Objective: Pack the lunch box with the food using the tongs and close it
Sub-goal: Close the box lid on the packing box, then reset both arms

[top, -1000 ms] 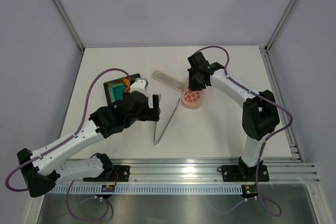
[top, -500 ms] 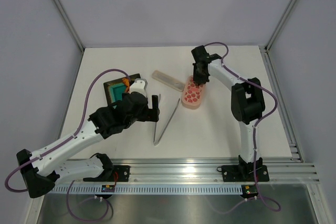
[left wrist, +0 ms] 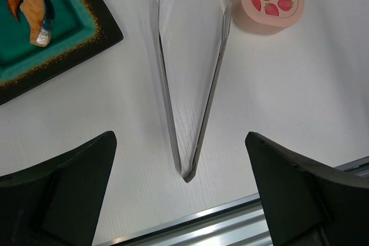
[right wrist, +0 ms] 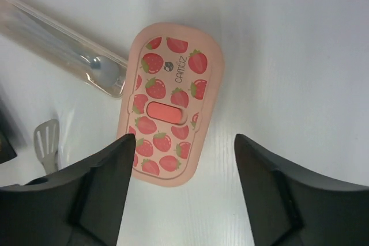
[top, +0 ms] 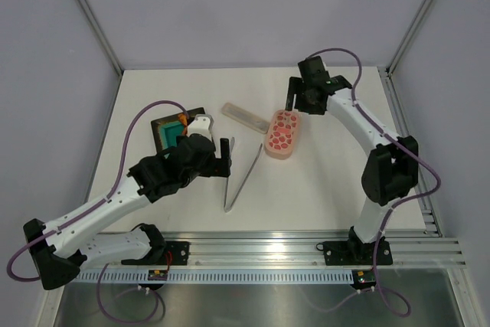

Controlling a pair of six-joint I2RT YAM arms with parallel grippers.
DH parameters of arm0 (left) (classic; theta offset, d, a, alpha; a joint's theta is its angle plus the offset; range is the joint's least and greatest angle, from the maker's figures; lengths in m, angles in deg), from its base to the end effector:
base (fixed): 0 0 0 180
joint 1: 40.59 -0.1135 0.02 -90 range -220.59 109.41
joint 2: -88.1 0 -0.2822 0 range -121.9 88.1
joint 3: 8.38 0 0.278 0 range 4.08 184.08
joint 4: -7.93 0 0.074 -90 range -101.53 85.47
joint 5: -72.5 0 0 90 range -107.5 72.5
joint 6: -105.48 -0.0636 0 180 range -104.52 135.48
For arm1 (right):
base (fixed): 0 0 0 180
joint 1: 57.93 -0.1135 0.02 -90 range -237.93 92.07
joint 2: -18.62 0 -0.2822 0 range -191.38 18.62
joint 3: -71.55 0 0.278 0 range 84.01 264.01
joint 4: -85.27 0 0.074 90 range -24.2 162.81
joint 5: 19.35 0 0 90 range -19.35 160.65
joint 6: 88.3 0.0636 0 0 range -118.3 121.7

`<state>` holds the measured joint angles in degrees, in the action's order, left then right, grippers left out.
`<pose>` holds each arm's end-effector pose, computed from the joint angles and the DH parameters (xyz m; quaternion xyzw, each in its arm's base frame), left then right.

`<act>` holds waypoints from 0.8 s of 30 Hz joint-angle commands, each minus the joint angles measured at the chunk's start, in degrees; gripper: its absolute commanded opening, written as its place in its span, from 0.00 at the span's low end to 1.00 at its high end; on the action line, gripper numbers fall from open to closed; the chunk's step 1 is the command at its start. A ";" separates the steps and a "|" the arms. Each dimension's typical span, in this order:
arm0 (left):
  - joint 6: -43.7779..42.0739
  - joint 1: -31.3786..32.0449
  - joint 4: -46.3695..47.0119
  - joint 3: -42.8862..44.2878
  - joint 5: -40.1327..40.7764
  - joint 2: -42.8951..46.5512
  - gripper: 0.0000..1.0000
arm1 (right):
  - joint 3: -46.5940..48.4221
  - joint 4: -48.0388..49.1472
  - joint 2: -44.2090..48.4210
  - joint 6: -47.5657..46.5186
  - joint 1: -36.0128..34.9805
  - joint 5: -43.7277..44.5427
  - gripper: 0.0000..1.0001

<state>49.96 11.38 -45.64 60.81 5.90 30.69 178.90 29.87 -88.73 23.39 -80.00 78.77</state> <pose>0.1670 -0.1726 0.3198 0.0540 0.8960 -0.1390 0.4182 0.4296 0.1645 0.2701 0.0179 0.9524 0.0478 0.3005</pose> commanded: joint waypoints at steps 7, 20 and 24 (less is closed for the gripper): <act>-2.40 -3.35 -1.79 4.43 2.00 1.68 0.99 | -11.91 1.28 19.09 3.09 8.26 1.98 0.99; -5.56 -7.58 -4.51 9.45 0.68 2.21 0.99 | -28.96 -3.12 39.92 6.78 10.55 12.36 1.00; -6.53 -8.02 -4.86 9.89 0.86 2.12 0.99 | -33.36 -3.73 44.33 8.19 10.55 12.88 0.99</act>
<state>45.15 3.86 -50.64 68.17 6.29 31.87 147.52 26.87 -47.31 29.23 -69.24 88.37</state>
